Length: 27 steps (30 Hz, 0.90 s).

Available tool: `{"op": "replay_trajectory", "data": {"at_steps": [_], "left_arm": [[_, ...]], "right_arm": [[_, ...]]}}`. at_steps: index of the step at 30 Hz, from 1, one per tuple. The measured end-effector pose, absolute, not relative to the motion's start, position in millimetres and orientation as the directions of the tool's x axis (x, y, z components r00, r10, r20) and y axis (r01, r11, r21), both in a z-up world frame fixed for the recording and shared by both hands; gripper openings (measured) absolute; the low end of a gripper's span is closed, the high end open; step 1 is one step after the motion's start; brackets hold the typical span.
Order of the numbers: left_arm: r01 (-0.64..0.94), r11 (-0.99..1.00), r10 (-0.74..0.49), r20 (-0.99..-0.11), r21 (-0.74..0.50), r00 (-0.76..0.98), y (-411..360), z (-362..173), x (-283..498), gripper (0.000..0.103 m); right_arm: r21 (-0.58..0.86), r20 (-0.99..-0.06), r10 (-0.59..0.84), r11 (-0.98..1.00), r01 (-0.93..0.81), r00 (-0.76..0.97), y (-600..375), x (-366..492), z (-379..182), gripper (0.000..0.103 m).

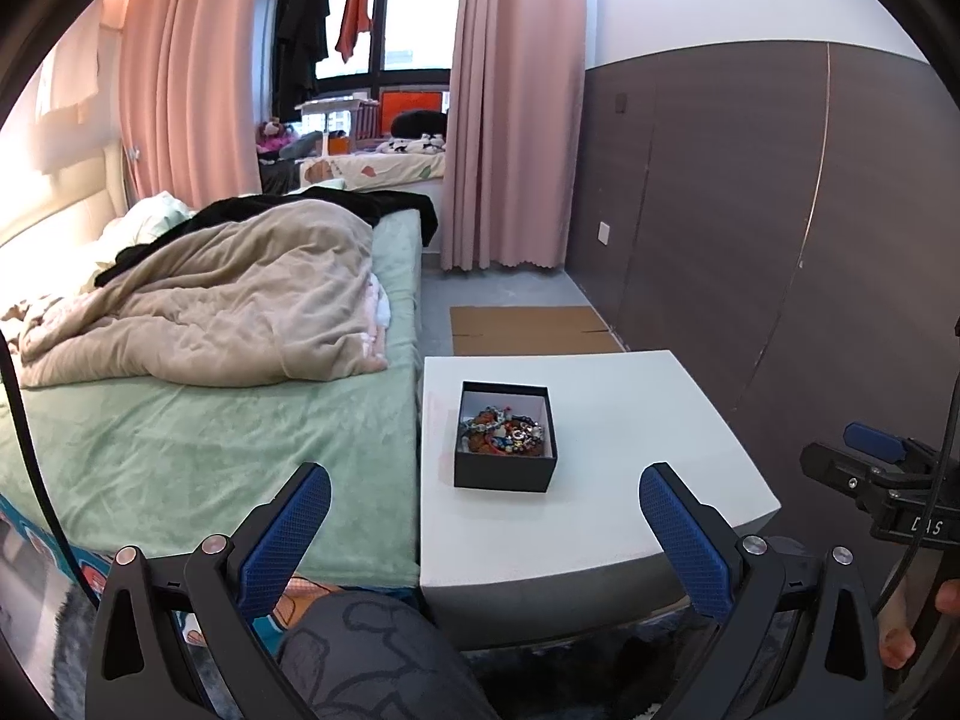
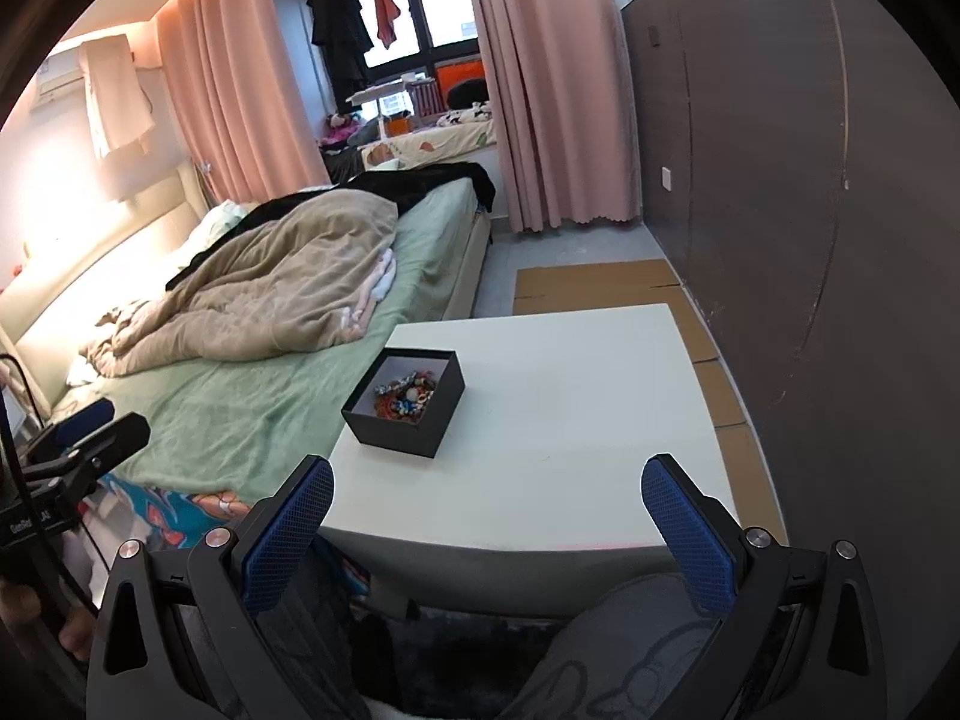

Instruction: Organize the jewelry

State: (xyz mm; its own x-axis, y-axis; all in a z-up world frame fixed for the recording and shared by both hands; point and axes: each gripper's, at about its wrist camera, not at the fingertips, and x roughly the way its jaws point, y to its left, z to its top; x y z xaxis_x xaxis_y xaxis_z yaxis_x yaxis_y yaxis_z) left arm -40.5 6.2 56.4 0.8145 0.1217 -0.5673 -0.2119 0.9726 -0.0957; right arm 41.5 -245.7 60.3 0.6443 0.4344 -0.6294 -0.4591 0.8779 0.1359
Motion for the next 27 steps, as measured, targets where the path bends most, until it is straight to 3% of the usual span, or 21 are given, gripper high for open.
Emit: {"op": "replay_trajectory", "data": {"at_steps": [27], "left_arm": [[-0.226,0.968,0.127,-0.568,-0.107,0.813,8,52,-40,0.103]], "right_arm": [[0.147,-0.631,0.435,0.880,-0.451,0.642,-246,46,49,0.103]]}}
